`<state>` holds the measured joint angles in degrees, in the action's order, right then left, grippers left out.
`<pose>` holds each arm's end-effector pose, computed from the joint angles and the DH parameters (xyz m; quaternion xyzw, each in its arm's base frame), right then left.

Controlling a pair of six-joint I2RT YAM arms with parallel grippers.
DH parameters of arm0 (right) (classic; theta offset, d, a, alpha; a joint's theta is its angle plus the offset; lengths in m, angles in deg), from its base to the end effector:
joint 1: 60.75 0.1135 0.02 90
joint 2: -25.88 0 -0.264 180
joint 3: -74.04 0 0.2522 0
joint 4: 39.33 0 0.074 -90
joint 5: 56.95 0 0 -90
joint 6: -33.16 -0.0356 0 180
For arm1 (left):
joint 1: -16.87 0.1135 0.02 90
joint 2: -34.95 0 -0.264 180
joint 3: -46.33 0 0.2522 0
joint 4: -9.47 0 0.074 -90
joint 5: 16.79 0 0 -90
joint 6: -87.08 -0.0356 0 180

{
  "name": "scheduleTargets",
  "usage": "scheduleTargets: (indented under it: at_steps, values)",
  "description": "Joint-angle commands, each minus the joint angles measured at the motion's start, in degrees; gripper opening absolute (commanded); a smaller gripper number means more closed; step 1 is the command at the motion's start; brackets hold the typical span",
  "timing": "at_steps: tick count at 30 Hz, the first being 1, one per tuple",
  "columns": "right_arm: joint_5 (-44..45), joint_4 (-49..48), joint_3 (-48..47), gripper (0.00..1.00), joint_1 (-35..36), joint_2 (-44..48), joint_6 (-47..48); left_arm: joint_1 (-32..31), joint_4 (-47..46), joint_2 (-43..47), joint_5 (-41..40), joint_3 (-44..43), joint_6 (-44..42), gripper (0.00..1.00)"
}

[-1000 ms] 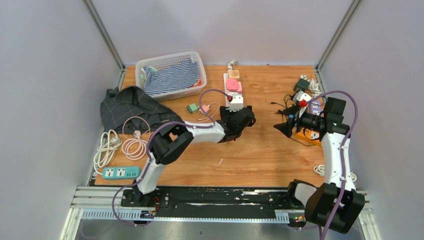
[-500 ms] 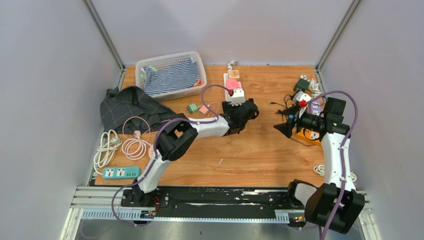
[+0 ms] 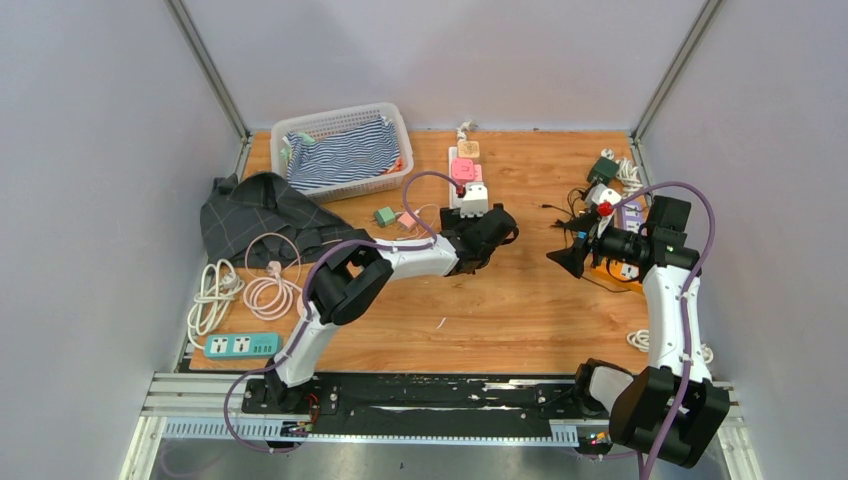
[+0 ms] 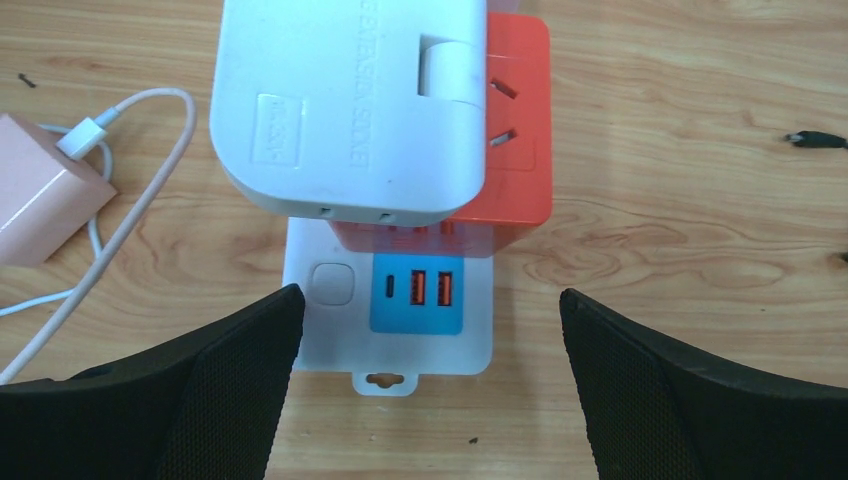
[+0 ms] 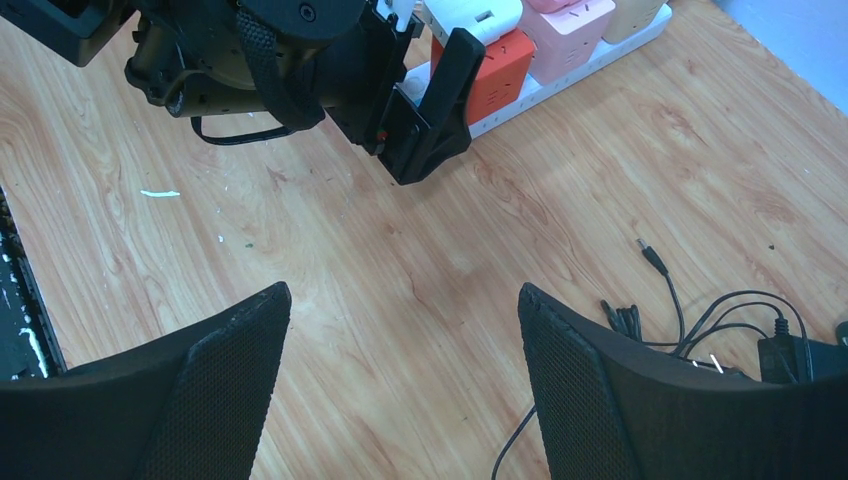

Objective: Pull the plug off the socket
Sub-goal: Move the socket to the center of the board.

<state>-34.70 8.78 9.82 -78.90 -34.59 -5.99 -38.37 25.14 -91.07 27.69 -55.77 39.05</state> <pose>0.2042 -0.0323 0.2985 -0.4229 0.6735 0.2410 0.5564 0.2957 -0.3815 0.1617 -0.0672 0.8478 -0.0631 0.5223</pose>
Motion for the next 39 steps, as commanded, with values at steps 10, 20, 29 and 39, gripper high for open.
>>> scheduleTargets:
  at_steps: [10, 20, 29, 39]
  values:
    - [-1.5, 2.9, -0.6, 0.85, -0.7, 0.0, 2.3, 0.1, 1.5, 3.3, -1.8, 3.5, -4.2, 1.00]
    - [-1.9, 4.1, -1.0, 0.85, -0.7, 0.1, 3.2, 1.8, 7.6, -3.4, 5.4, -3.0, -3.6, 1.00]
    - [-2.3, 4.9, -1.1, 0.85, -0.7, 0.0, 3.9, 3.0, 9.6, -5.6, 6.2, -5.1, -2.4, 1.00]
    - [-2.4, 5.2, -1.3, 0.85, -0.7, 0.0, 4.2, 3.1, 7.6, -5.1, 7.0, -3.8, -5.7, 0.75]
